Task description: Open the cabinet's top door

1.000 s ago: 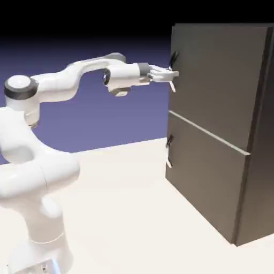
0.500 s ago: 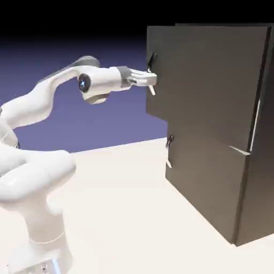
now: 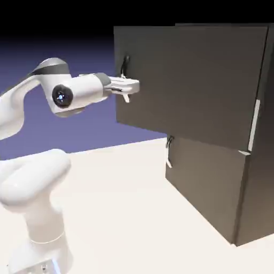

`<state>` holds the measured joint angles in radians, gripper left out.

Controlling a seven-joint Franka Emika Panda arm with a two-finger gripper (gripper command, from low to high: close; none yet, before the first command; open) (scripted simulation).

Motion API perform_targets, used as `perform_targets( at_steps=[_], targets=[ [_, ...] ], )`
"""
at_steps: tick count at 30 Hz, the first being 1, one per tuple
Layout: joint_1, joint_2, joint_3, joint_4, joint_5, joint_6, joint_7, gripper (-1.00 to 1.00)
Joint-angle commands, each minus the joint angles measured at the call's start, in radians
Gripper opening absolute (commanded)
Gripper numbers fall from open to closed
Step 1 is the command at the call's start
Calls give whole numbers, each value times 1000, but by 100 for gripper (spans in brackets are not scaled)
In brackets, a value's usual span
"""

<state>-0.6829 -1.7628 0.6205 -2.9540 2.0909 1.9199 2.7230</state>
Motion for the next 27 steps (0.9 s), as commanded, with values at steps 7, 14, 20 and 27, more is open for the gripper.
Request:
perform_targets(
  at_steps=[7, 14, 20, 27],
  targets=[
    [-18, 19, -253, -67, -191, -184, -78, -100],
    [-203, 42, -410, -84, -278, -452, -114, -100],
    [-224, 214, -627, -46, -497, -593, -243, -100],
    [-193, 468, -841, 60, -746, -735, -403, -100]
  ],
)
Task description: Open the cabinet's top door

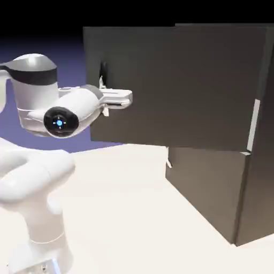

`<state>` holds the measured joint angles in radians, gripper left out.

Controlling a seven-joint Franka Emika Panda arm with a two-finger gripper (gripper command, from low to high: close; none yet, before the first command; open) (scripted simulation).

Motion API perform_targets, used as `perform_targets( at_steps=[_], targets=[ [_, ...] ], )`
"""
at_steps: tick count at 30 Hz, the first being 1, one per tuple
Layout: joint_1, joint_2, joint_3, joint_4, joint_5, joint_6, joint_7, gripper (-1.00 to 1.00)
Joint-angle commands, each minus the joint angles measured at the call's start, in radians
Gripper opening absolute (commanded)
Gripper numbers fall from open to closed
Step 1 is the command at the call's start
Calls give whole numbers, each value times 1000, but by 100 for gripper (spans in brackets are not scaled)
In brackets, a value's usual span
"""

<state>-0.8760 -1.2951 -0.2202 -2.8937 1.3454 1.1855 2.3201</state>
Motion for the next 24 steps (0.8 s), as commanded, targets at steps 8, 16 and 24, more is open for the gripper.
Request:
perform_targets(
  at_steps=[8, 16, 24],
  targets=[
    [112, 290, -199, 181, -230, -144, -159, -100],
    [287, 580, -395, 425, -403, -316, -306, -100],
    [482, 870, -599, 705, -516, -531, -476, -100]
  ],
)
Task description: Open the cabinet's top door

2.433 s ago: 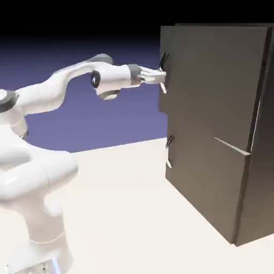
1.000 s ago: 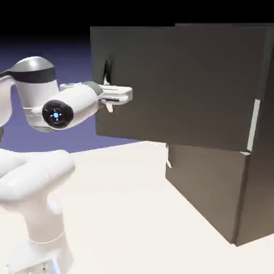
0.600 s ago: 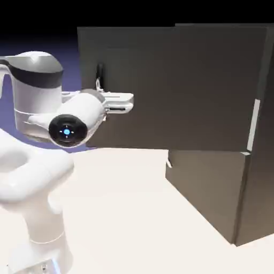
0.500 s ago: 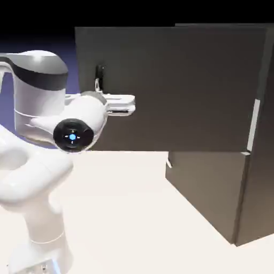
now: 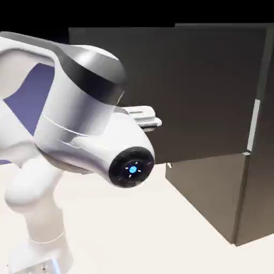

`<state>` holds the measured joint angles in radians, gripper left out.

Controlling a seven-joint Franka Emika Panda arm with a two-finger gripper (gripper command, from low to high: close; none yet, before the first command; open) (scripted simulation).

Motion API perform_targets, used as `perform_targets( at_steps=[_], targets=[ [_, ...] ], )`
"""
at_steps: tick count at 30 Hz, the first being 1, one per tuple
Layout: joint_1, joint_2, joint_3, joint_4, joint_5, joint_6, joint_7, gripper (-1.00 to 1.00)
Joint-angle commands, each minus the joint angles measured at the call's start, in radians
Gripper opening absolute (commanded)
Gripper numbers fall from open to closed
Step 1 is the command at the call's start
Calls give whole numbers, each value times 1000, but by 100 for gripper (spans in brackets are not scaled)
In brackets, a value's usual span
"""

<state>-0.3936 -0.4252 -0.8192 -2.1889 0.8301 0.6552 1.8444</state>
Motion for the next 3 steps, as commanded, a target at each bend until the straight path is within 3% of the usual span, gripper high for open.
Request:
perform_targets(
  at_steps=[1, 3],
  targets=[
    [21, 36, -25, 34, -11, -30, -26, -100],
    [59, 106, -71, 98, -31, -85, -78, -100]
  ],
)
